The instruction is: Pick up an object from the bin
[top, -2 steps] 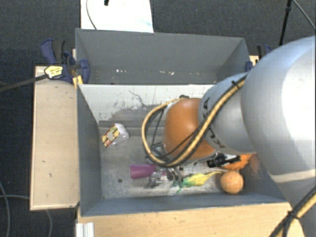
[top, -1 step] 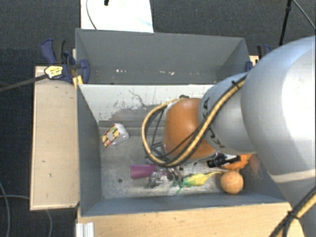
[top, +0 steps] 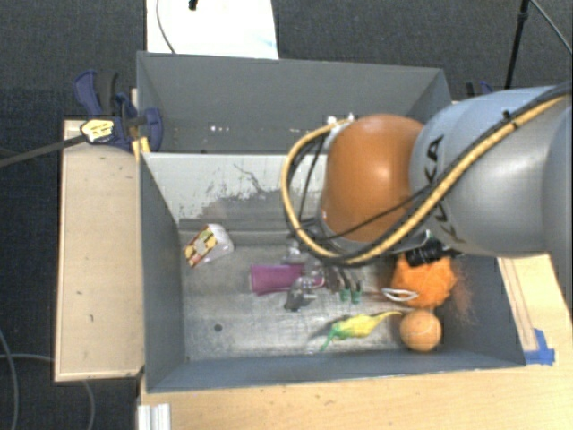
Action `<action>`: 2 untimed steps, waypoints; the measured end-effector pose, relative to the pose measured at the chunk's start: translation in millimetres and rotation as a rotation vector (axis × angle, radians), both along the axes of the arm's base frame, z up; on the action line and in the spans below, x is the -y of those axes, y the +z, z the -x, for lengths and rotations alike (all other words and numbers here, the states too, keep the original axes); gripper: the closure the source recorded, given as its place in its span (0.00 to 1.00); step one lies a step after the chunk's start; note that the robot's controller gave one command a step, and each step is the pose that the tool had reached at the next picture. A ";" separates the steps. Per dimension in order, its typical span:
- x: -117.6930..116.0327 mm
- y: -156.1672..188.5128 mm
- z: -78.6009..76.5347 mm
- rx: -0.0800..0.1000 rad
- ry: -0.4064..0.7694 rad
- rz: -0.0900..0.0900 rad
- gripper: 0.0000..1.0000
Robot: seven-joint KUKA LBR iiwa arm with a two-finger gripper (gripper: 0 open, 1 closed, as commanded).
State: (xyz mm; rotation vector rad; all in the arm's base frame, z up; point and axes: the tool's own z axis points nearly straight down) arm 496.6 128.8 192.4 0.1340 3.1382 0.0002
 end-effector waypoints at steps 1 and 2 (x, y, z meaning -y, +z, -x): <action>0.1 0.0 0.0 0.000 0.000 0.000 1.00; 3.2 5.4 1.4 -0.007 0.001 0.001 1.00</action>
Offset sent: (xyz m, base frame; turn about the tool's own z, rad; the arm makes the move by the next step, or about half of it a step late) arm 0.0018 -0.0463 0.0967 -0.0084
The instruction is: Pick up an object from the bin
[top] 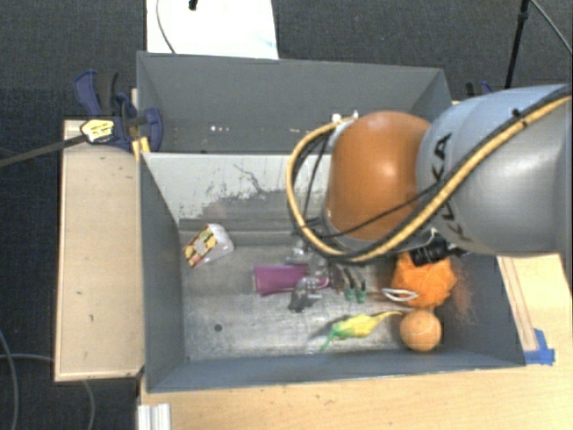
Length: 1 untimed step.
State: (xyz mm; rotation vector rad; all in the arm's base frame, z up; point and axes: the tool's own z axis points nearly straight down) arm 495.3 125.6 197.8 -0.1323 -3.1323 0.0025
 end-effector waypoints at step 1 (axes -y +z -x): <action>-1.6 6.8 -9.4 0.026 0.073 -0.004 1.00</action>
Offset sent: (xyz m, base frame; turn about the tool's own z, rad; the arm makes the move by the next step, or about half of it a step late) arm 0.0072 0.0006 0.0932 -0.0322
